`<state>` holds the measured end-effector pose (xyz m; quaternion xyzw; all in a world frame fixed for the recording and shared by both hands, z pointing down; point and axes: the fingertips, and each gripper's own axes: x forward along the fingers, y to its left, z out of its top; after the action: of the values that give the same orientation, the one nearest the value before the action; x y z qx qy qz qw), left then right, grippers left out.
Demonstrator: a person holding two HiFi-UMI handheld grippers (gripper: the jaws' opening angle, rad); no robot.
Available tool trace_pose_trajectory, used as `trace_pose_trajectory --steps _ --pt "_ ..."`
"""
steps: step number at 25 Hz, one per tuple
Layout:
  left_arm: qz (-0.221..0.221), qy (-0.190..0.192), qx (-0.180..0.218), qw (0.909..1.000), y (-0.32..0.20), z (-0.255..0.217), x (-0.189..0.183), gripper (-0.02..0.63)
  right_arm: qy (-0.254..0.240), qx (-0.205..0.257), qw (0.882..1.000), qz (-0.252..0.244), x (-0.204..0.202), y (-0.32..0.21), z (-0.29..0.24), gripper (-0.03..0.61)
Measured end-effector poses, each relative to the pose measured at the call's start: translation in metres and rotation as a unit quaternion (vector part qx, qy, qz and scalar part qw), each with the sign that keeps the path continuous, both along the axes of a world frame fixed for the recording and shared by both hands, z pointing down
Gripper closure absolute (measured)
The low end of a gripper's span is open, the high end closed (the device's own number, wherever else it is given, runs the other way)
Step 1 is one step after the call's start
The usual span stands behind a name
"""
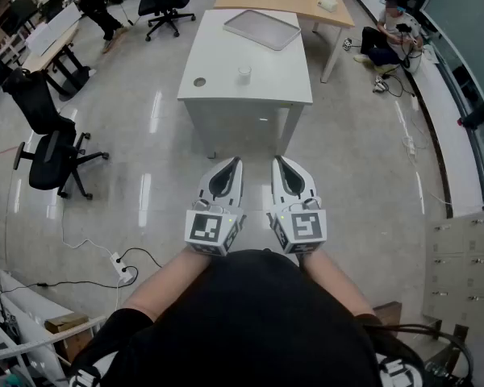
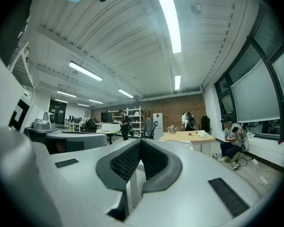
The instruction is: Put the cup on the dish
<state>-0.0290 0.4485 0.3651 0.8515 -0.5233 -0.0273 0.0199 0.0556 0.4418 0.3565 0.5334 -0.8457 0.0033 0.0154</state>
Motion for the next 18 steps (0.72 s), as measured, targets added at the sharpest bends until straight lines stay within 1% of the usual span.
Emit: trace_pose_trajectory --steps 5,9,13,18 --pt "-0.004 0.001 -0.002 1.0 -0.006 0.002 0.004 0.607 -0.001 0.001 1.0 0.005 0.005 -0.006 -0.001 0.566" --pt "-0.008 0.003 -0.006 0.9999 -0.005 0.003 0.012 0.607 -0.002 0.003 1.0 -0.006 0.013 -0.005 0.004 0.566" --pt "-0.017 0.002 -0.006 0.9998 -0.006 0.002 0.024 0.607 -0.012 -0.013 1.0 -0.002 0.028 -0.007 0.002 0.566" --pt "-0.043 0.006 -0.006 0.999 -0.008 0.004 0.031 0.607 -0.02 0.002 0.999 -0.03 0.044 -0.01 0.007 0.566"
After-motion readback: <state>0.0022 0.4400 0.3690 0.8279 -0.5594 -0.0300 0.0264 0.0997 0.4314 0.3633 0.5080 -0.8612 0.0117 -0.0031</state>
